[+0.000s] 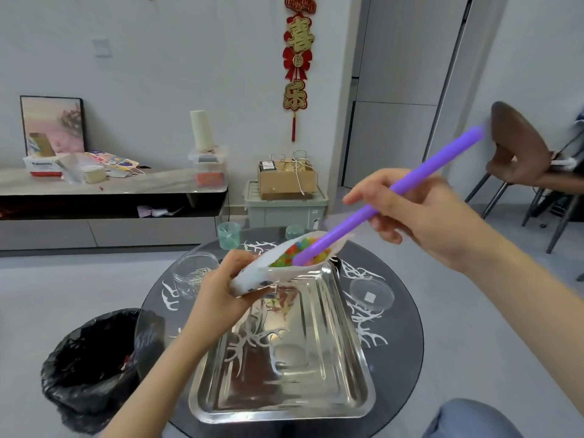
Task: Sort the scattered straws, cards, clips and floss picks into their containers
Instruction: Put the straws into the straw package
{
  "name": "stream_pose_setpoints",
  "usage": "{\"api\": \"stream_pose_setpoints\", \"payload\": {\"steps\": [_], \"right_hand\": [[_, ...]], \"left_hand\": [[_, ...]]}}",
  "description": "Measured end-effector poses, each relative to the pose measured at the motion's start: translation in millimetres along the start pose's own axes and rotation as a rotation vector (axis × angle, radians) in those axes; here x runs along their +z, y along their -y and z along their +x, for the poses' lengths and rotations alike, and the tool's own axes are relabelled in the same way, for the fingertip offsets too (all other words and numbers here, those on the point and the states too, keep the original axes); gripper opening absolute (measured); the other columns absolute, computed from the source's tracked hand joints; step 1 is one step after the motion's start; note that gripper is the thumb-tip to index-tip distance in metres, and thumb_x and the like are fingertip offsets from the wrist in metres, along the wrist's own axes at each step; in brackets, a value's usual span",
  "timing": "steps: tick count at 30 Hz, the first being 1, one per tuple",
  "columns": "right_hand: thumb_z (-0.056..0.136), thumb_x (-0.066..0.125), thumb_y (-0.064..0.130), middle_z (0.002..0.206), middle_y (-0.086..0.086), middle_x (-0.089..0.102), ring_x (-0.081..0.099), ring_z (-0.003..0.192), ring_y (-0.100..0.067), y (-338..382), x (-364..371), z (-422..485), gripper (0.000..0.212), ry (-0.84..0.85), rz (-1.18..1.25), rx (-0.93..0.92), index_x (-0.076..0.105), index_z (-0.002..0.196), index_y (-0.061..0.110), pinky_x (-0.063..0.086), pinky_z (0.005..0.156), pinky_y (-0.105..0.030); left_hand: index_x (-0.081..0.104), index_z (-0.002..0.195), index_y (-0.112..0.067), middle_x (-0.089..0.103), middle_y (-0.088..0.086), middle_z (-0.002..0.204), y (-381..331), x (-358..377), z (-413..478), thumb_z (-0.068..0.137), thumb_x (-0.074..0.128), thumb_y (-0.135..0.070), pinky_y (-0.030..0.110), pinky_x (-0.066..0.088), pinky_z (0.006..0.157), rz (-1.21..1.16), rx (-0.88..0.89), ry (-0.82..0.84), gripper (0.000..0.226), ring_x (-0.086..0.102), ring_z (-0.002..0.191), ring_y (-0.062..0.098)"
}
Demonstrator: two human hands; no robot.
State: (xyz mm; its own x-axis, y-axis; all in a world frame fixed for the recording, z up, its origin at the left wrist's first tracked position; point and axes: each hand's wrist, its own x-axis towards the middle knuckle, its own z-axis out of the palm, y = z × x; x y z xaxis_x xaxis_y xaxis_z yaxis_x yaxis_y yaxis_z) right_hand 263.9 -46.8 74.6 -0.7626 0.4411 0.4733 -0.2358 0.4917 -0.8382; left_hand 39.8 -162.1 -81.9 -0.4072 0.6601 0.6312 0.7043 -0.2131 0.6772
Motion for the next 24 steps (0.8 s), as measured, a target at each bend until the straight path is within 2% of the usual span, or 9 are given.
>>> {"api": "stream_pose_setpoints", "payload": {"steps": [4, 8, 13, 17, 20, 22, 24], "right_hand": [[0.088, 0.052, 0.039, 0.054, -0.003, 0.056, 0.049, 0.048, -0.019, 2.5, -5.5, -3.1, 0.034, -0.088, -0.017, -0.074, 0.066, 0.073, 0.012, 0.04, 0.043, -0.02], [0.084, 0.056, 0.038, 0.054, 0.0, 0.06, 0.052, 0.046, -0.016, 5.7, -8.9, -5.3, 0.027, -0.174, -0.148, -0.171, 0.053, 0.074, 0.012, 0.042, 0.044, -0.021], [0.089, 0.06, 0.025, 0.061, -0.001, 0.063, 0.057, 0.05, -0.012, 4.3, -11.5, -11.9, 0.018, -0.187, -0.28, -0.251, 0.058, 0.075, 0.013, 0.046, 0.048, -0.019], [0.089, 0.061, 0.024, 0.068, 0.0, 0.062, 0.06, 0.055, -0.008, -2.5, -12.1, -17.4, 0.018, -0.201, -0.339, -0.311, 0.06, 0.073, 0.016, 0.046, 0.054, -0.012], [0.087, 0.061, 0.03, 0.068, 0.001, 0.061, 0.06, 0.059, -0.01, -10.1, -9.8, -19.3, 0.016, -0.145, -0.385, -0.269, 0.061, 0.074, 0.021, 0.048, 0.054, -0.018], [0.087, 0.063, 0.031, 0.068, -0.002, 0.062, 0.059, 0.058, -0.012, -14.8, -8.1, -17.0, 0.013, -0.118, -0.392, -0.217, 0.061, 0.075, 0.024, 0.048, 0.054, -0.021], [0.087, 0.064, 0.03, 0.066, -0.005, 0.064, 0.059, 0.056, -0.01, -18.8, -6.1, -11.0, 0.015, -0.132, -0.368, -0.163, 0.062, 0.074, 0.022, 0.047, 0.054, -0.016]], "left_hand": [[0.051, 0.099, -0.04, 0.066, -0.021, 0.096, 2.6, -2.0, -0.2, 0.064, 0.077, -0.035, 0.032, 0.053, 0.067, -0.034, 0.015, -0.014, 0.045, 0.064, 0.082, 0.003], [0.05, 0.1, -0.039, 0.065, -0.02, 0.1, 3.4, -3.2, -2.0, 0.064, 0.075, -0.04, 0.029, 0.054, 0.068, -0.04, 0.042, -0.014, 0.043, 0.064, 0.085, 0.002], [0.05, 0.099, -0.042, 0.065, -0.016, 0.102, 4.8, -5.3, -3.4, 0.067, 0.072, -0.046, 0.036, 0.054, 0.066, -0.032, 0.076, -0.008, 0.039, 0.066, 0.084, 0.005], [0.051, 0.099, -0.041, 0.067, -0.014, 0.094, 8.4, -6.0, -2.7, 0.068, 0.078, -0.03, 0.044, 0.054, 0.066, -0.012, 0.057, -0.047, 0.042, 0.066, 0.079, 0.008], [0.051, 0.096, -0.033, 0.069, -0.007, 0.088, 11.5, -4.5, -2.9, 0.071, 0.082, -0.019, 0.049, 0.054, 0.061, 0.02, 0.075, -0.044, 0.043, 0.067, 0.076, 0.014], [0.052, 0.096, -0.03, 0.07, -0.002, 0.087, 12.5, -3.3, -3.9, 0.072, 0.082, -0.017, 0.049, 0.054, 0.059, 0.021, 0.068, -0.047, 0.041, 0.067, 0.076, 0.018], [0.052, 0.095, -0.03, 0.07, -0.007, 0.086, 11.3, -1.6, -4.7, 0.071, 0.083, -0.011, 0.045, 0.055, 0.059, 0.026, 0.069, -0.069, 0.043, 0.066, 0.074, 0.014]]}}
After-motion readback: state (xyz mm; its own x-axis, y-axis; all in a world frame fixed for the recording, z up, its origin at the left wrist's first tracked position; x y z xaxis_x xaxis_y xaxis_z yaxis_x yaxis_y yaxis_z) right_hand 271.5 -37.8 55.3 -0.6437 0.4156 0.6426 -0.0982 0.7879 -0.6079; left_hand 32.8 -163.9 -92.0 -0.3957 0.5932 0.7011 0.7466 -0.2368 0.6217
